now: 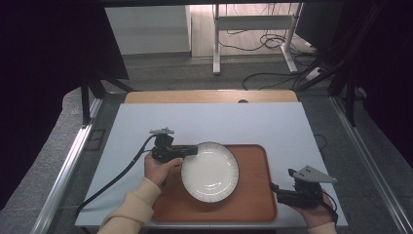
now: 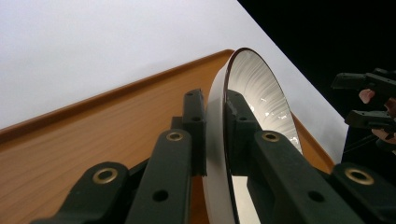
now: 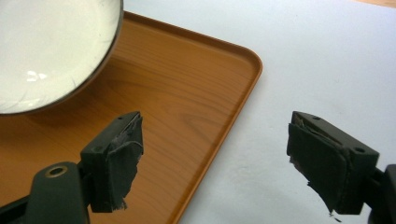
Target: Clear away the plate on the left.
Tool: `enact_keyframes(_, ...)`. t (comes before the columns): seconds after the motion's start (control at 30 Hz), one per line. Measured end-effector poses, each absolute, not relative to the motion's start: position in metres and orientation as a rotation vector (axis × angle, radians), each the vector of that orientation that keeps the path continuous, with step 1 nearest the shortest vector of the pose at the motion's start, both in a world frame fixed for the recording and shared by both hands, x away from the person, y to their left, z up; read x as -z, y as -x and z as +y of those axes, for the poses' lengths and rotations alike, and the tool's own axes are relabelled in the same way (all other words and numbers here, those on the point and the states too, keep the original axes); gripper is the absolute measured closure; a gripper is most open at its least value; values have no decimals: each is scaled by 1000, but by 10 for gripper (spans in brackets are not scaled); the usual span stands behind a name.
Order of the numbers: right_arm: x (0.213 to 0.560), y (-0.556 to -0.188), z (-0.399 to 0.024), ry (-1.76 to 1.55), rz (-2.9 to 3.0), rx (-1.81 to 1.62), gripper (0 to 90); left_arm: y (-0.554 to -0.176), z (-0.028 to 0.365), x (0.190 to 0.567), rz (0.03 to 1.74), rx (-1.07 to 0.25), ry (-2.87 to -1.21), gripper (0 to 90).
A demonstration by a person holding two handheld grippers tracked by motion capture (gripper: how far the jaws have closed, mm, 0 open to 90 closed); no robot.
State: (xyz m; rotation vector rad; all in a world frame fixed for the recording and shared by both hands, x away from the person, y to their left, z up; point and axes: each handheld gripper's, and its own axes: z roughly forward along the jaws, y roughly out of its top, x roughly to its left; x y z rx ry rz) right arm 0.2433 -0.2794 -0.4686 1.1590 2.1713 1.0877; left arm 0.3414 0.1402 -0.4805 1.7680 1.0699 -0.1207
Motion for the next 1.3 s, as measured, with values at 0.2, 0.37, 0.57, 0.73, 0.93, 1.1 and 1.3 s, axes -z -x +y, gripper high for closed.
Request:
enact_keyframes(0.2,469,-243,-280,-1160,2171,-1087,189,-344,132,487,1085,132,-1770,816)
enact_keyframes(0.37,469,-243,-280,-1162,2173,-1084,189,-350,126,502,1119,149,-1796,819)
enact_keyframes(0.57,470,-244,-281,-1166,2173,-1081,189,-357,125,512,1139,143,-1822,826)
enact_keyframes(0.73,470,-243,-280,-1162,2172,-1077,189,-360,123,522,1173,96,-1909,828)
enact_keyframes(0.93,471,-244,-281,-1161,2174,-1076,189,-360,122,525,1168,32,-1957,757)
enact_keyframes(1.1,471,-243,-281,-1163,2175,-1076,189,-358,125,516,1151,-9,-1944,602)
enact_keyframes(1.3,471,-243,-281,-1159,2177,-1077,189,-352,130,503,1132,-120,-1952,386)
